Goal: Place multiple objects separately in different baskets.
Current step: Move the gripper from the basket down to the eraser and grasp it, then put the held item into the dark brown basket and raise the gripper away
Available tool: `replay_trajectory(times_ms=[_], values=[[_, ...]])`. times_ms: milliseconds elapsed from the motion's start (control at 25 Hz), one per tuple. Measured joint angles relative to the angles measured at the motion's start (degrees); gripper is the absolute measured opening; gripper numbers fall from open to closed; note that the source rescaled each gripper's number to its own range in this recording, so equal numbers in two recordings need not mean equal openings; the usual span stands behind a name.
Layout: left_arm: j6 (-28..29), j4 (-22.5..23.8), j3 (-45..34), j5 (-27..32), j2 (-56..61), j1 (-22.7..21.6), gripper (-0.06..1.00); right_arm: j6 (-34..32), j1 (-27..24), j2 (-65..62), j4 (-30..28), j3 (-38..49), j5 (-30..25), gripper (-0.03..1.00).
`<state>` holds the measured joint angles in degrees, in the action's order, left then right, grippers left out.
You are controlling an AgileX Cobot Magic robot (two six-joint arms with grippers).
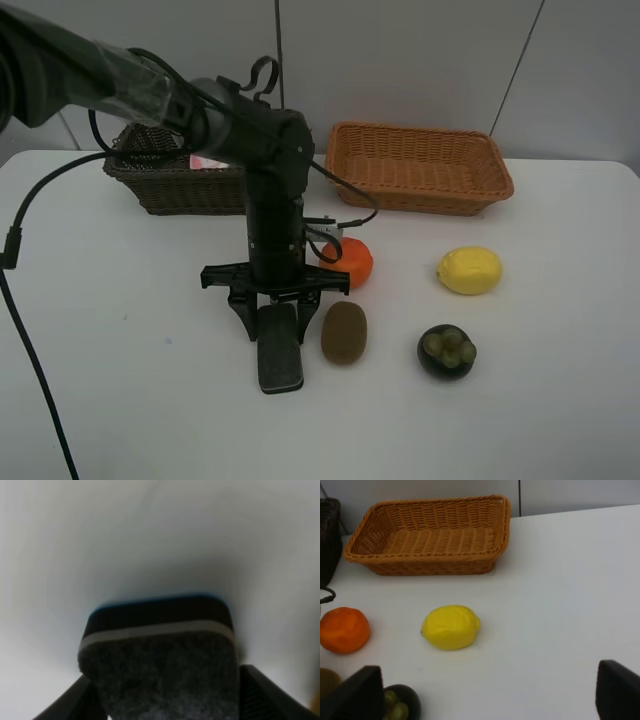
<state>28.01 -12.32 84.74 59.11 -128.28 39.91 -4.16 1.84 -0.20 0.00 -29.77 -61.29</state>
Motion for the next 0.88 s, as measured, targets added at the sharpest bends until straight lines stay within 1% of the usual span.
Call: replay_trajectory(times_ms=[80, 200, 280, 360, 440, 600, 680, 760, 880], values=[[-3.15, -0.44, -0.05, -1.65, 3.38, 0.0, 0.6, 0.0, 0.0, 0.0, 0.0, 0.0, 0.0, 1.0], [-7.48, -0.66, -0.05, -5.78, 10.23, -0.18, 0.6, 0.0, 0.0, 0.0, 0.0, 0.0, 0.0, 1.0], [-9.91, -0.48, -0.05, -9.94, 14.82, -0.99, 0.6, 0.0, 0.0, 0.0, 0.0, 0.0, 0.0, 1.0], [-11.65, 0.48, -0.05, -14.37, 18.14, -3.12, 0.6, 0.0, 0.0, 0.0, 0.0, 0.0, 0.0, 1.0], [-13.45, 1.27, -0.05, -19.48, 20.81, -6.1, 0.6, 0.0, 0.0, 0.0, 0.0, 0.0, 0.0, 1.0], [-16.23, 1.91, -0.05, -30.05, 23.44, -14.86, 0.6, 0.0, 0.0, 0.0, 0.0, 0.0, 0.0, 1.0], [-16.6, 2.03, -0.05, -33.92, 23.68, -19.93, 0.6, 0.0, 0.0, 0.0, 0.0, 0.0, 0.0, 1.0], [-16.73, 2.32, -0.05, -36.89, 23.32, -24.11, 0.6, 0.0, 0.0, 0.0, 0.0, 0.0, 0.0, 1.0], [-18.05, 3.27, -0.05, -39.96, 21.75, -28.58, 0.6, 0.0, 0.0, 0.0, 0.0, 0.0, 0.0, 1.0]])
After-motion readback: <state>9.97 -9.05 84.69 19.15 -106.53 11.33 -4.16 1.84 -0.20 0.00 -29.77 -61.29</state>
